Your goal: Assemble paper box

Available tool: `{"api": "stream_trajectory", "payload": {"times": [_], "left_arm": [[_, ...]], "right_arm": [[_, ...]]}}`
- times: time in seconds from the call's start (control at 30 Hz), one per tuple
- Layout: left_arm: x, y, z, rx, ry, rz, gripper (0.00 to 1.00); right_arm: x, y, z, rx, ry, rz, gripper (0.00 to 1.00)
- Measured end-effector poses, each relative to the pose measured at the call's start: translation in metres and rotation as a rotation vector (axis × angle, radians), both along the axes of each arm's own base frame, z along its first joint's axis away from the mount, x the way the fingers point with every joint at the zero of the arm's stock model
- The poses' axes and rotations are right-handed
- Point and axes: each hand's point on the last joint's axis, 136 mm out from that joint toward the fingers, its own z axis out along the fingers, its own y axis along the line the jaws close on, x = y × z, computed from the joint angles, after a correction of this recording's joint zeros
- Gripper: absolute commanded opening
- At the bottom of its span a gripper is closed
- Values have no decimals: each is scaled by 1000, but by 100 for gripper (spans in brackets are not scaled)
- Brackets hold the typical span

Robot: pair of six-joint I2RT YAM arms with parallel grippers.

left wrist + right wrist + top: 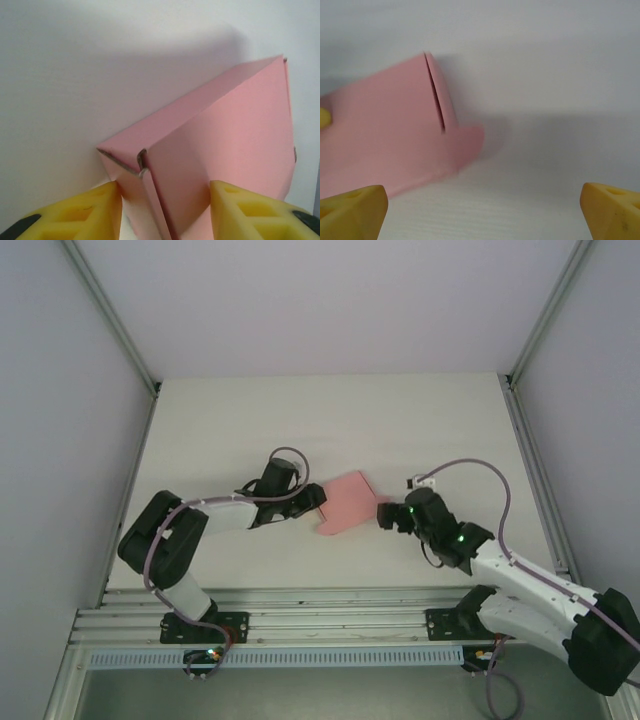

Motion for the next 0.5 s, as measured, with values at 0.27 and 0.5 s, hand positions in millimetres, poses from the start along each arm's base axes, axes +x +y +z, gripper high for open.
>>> {"api": "stream_trajectory", "payload": {"times": [0.27,0.5], "left_arm": [[6,6,0,-116,-58,-49,38],[11,10,0,-219,-103,-65,26]], "right_arm": [[34,5,5,169,153,17,100],[35,38,-33,345,369,136,99]]}}
